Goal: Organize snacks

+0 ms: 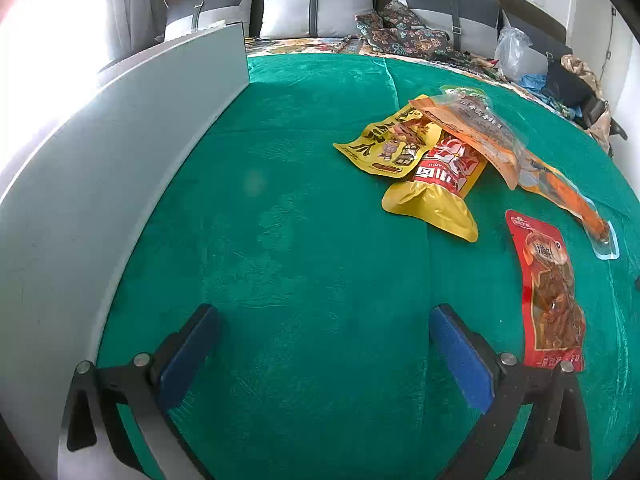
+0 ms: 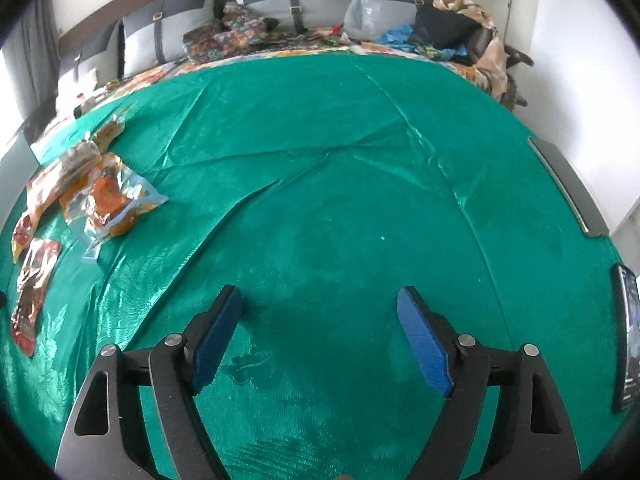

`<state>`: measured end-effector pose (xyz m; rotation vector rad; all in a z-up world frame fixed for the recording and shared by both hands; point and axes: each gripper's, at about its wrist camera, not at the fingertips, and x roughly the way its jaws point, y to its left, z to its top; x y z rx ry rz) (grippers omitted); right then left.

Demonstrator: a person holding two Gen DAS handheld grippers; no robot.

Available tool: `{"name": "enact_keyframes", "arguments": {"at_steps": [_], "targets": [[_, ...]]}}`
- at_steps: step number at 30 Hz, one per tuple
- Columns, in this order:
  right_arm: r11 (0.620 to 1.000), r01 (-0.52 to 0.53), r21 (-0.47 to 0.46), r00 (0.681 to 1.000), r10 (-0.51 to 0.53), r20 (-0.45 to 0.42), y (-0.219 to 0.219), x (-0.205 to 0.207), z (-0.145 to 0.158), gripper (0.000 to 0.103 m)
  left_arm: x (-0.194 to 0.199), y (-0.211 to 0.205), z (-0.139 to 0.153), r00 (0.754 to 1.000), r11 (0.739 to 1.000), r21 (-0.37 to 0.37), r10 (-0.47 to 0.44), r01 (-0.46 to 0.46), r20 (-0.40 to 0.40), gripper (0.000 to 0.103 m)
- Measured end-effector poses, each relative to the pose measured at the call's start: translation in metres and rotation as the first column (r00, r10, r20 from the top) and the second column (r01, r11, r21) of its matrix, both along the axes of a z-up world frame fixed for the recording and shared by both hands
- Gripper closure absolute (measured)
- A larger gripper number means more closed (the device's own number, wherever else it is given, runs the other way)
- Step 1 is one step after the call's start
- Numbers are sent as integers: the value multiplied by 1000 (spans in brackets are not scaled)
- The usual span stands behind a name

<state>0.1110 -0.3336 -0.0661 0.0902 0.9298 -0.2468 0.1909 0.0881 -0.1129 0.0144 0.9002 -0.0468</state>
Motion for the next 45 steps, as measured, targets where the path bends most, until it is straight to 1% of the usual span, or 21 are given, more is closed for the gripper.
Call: {"name": "enact_keyframes", "arguments": {"at_steps": [4, 45], "targets": [[1000, 4, 1, 1000, -4, -1, -1, 1, 0, 18, 0, 0, 0, 1000, 1000, 0, 0, 0, 0, 0], [1000, 3, 4, 1000, -3, -2, -2, 1, 0, 18, 1, 0, -1, 1000, 1000, 0, 1, -1, 2, 0]]}}
